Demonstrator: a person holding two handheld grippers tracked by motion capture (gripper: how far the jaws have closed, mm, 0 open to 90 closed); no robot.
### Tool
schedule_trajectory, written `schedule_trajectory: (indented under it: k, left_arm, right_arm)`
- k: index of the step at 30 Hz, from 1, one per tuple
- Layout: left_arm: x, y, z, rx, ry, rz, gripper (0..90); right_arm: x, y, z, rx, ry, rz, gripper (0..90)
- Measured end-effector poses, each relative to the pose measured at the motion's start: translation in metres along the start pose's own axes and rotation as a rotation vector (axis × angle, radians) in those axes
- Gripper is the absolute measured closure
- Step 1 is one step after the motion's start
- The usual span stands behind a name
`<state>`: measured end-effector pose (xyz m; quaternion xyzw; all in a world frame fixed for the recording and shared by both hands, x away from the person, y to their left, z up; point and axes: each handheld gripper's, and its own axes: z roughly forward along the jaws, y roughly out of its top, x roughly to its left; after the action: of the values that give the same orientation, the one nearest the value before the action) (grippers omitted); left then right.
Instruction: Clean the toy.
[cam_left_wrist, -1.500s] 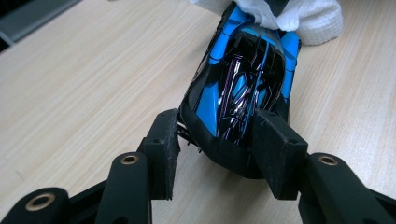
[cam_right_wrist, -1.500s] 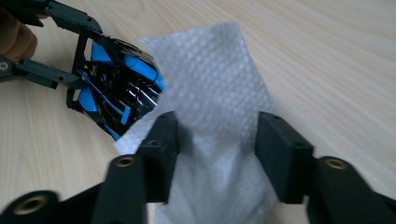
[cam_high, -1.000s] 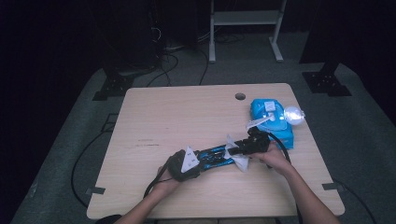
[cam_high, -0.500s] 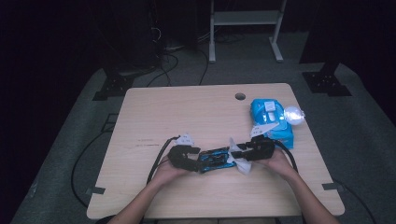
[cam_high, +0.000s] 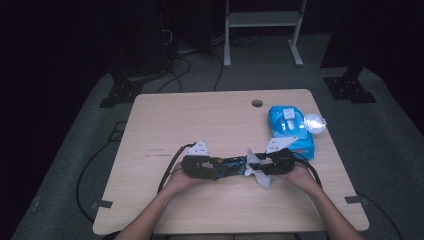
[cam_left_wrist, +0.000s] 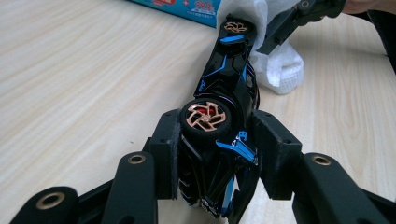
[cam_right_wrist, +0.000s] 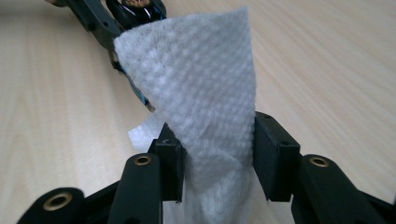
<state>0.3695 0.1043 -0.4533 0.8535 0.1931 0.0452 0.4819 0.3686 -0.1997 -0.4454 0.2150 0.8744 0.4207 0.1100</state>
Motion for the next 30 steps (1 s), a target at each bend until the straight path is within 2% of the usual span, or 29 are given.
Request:
schedule_trajectory:
  k: [6, 8, 10, 14, 18, 19, 20, 21, 23, 26, 30]
  left_arm:
    - [-0.005, -0.005, 0.002, -0.012, 0.033, 0.032, 57.8]
    - [-0.008, -0.007, 0.002, -0.002, 0.057, 0.047, 58.4]
    - [-0.009, -0.008, 0.002, -0.011, 0.058, 0.037, 58.3]
    - [-0.010, -0.008, 0.002, -0.012, 0.063, 0.044, 58.0]
    - [-0.011, -0.009, -0.001, -0.013, 0.054, 0.032, 57.7]
    - [-0.010, -0.009, -0.001, -0.013, 0.054, 0.032, 57.8]
    - [-0.011, -0.009, -0.001, -0.013, 0.056, 0.032, 58.1]
    - [-0.011, -0.009, -0.001, -0.014, 0.057, 0.032, 58.4]
    - [-0.012, -0.008, 0.000, -0.013, 0.067, 0.041, 58.7]
    - [-0.015, -0.008, 0.000, -0.016, 0.074, 0.042, 58.9]
    - [-0.016, -0.009, 0.001, -0.022, 0.078, 0.042, 59.0]
  right_arm:
    - [-0.001, 0.001, 0.004, 0.022, -0.024, 0.000, 54.7]
    - [-0.002, 0.002, 0.000, 0.024, -0.025, 0.025, 53.5]
    - [-0.003, 0.002, -0.002, 0.021, -0.021, 0.039, 53.5]
    - [0.000, 0.003, -0.013, 0.017, -0.042, 0.077, 54.5]
    - [0.004, 0.005, -0.026, -0.001, -0.090, 0.107, 71.8]
    - [0.005, 0.008, -0.029, -0.010, -0.088, 0.112, 76.9]
    - [0.007, 0.010, -0.029, -0.021, -0.086, 0.113, 80.2]
    - [0.010, 0.015, -0.029, -0.028, -0.105, 0.105, 83.8]
    - [0.014, 0.024, -0.026, -0.043, -0.103, 0.101, 85.3]
    - [0.023, 0.040, -0.011, -0.073, -0.104, 0.093, 85.9]
    - [0.034, 0.061, 0.014, -0.128, -0.039, 0.116, 86.1]
